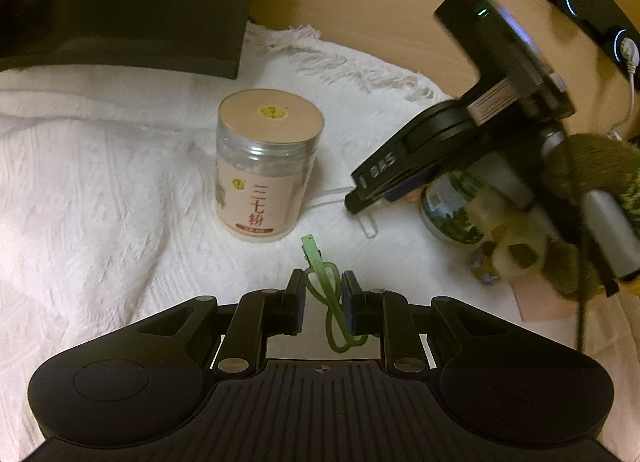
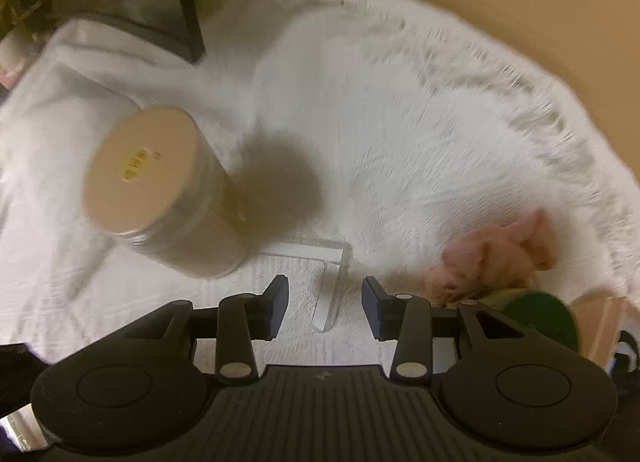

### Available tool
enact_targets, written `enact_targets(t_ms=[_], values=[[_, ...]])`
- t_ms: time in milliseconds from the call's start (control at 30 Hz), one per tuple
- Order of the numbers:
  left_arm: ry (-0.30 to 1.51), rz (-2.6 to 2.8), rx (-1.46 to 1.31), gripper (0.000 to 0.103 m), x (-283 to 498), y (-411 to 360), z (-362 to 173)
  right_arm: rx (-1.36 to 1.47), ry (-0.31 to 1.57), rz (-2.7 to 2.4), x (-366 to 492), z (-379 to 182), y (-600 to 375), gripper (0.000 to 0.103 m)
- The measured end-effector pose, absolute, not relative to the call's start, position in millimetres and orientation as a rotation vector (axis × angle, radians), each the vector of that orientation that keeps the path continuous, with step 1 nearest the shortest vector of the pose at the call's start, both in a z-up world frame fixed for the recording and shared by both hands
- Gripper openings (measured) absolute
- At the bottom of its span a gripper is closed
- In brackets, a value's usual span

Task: Organize soft objects
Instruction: 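Carry the clip and stand into the pink box and open both tools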

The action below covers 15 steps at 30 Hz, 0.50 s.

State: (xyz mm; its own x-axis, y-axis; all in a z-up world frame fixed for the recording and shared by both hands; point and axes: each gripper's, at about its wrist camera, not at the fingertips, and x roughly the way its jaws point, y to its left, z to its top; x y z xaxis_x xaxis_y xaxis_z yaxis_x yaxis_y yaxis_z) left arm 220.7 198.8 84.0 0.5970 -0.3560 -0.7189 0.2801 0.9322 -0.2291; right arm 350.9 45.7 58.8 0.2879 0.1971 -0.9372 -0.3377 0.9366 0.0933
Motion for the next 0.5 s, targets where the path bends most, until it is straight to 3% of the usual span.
enact_targets(t_ms=[100,133,167,300,500], values=[[0.863,-0.370,-0.109,0.022,223,204,78,-0.135,1.262,0.343,355,44,49,0.039],[0.866,-0.370,-0.116,0.022,223,205,75,-0.157,1.254,0.347,353,43,51,0.032],[0.869,-0.371,-0.122,0.022,222,207,72,-0.173,1.247,0.351,350,44,52,0.013],[0.879,-0.373,-0.168,0.022,224,213,70,-0.106,1.249,0.365,343,63,40,0.012],[0.775,-0.415,-0.147,0.022,229,203,110,-0.041,1.112,0.390,317,141,3,0.012]])
